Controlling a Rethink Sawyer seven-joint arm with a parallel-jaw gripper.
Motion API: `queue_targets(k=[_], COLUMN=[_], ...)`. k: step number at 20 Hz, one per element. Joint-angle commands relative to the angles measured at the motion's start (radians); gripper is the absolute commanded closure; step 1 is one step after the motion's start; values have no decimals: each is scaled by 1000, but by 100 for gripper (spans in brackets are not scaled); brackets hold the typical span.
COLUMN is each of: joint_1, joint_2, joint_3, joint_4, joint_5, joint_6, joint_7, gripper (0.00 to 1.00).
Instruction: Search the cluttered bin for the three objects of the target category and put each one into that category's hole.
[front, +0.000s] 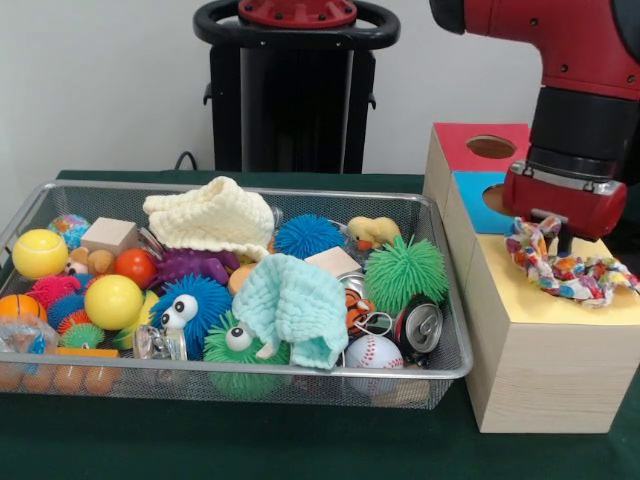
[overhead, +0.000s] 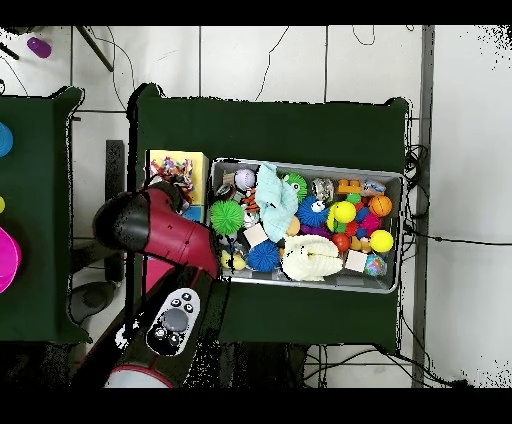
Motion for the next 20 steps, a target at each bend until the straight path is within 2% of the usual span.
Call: queue_targets(k=[1,9,15,20], joint_1=[-101,-93,-36,-32], joint_2=[43,73,161,190], joint_3=[150,146,75,80], joint_4=[95,68,11,-12], joint_5=[-44,-49,-51,-42], joint_6=[-2,-10,-90,-102], joint_7=[127,140,156,151], gripper=[100,100,100,100])
